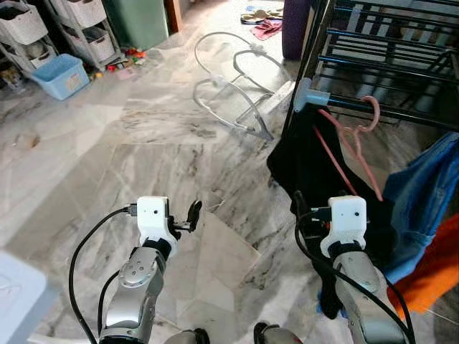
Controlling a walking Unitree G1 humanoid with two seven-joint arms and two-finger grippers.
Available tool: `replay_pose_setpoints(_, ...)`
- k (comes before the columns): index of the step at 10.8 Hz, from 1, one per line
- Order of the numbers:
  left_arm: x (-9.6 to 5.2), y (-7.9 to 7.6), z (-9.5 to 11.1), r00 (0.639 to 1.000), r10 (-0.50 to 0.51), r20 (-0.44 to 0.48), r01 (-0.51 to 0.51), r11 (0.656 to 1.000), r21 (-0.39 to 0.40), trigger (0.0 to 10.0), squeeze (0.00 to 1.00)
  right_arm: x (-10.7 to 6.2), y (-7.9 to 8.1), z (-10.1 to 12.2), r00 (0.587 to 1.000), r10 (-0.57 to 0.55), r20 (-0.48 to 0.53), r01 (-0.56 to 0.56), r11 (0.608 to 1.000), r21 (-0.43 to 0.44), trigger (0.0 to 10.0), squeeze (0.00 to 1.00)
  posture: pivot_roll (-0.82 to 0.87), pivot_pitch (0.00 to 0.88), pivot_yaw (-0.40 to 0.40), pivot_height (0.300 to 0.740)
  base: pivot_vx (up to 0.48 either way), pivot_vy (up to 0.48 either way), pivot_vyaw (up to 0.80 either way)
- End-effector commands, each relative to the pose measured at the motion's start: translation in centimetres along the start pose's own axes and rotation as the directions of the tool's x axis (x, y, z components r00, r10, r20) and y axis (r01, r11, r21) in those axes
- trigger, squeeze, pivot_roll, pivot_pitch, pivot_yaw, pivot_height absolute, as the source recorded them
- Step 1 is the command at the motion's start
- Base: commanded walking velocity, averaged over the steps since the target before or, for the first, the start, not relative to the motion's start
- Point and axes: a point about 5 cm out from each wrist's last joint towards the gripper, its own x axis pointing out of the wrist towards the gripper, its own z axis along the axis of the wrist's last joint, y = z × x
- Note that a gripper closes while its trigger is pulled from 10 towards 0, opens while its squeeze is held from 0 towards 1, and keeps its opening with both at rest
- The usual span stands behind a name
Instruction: Hang hanger
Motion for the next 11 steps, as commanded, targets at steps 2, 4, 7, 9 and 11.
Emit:
replay_pose_setpoints(2,-0.32,0.33,-0.62,1.0,0.005,-0.03,-0.005,1.0,0.003,10.0,0.0,-0.23,-0.02,0.01,1.0,-0.008,0.0,0.008,1.0,0.003,10.0,0.0,-0.18,0.185,0.066,0.74,0.0,0.0,0.0)
replay_pose_setpoints(4,-0.32,0.33,-0.62,1.0,0.005,-0.03,-0.005,1.0,0.003,10.0,0.0,-0.23,-0.02,0.01,1.0,-0.008,0.0,0.008,1.0,0.003,10.0,0.0,-0.18,0.185,0.066,0.74,0.0,0.0,0.0)
replay_pose_setpoints(7,-0.32,0.33,-0.62,1.0,0.005,-0.03,-0.005,1.0,0.003,10.0,0.0,-0.23,-0.02,0.01,1.0,-0.008,0.0,0.008,1.0,0.003,10.0,0.0,-0.18,0.185,0.066,0.74,0.0,0.0,0.0)
replay_pose_setpoints(9,-0.32,0.33,-0.62,1.0,0.005,-0.03,-0.005,1.0,0.003,10.0,0.0,-0.23,-0.02,0.01,1.0,-0.008,0.0,0.008,1.0,0.003,10.0,0.0,-0.18,0.185,0.066,0.74,0.0,0.0,0.0)
replay_pose_setpoints(11,-0.32,0.33,-0.62,1.0,0.005,-0.03,-0.005,1.0,0.003,10.0,0.0,-0.23,-0.02,0.01,1.0,-0.008,0.0,0.008,1.0,0.003,10.0,0.0,-0.18,0.185,0.066,0.74,0.0,0.0,0.0)
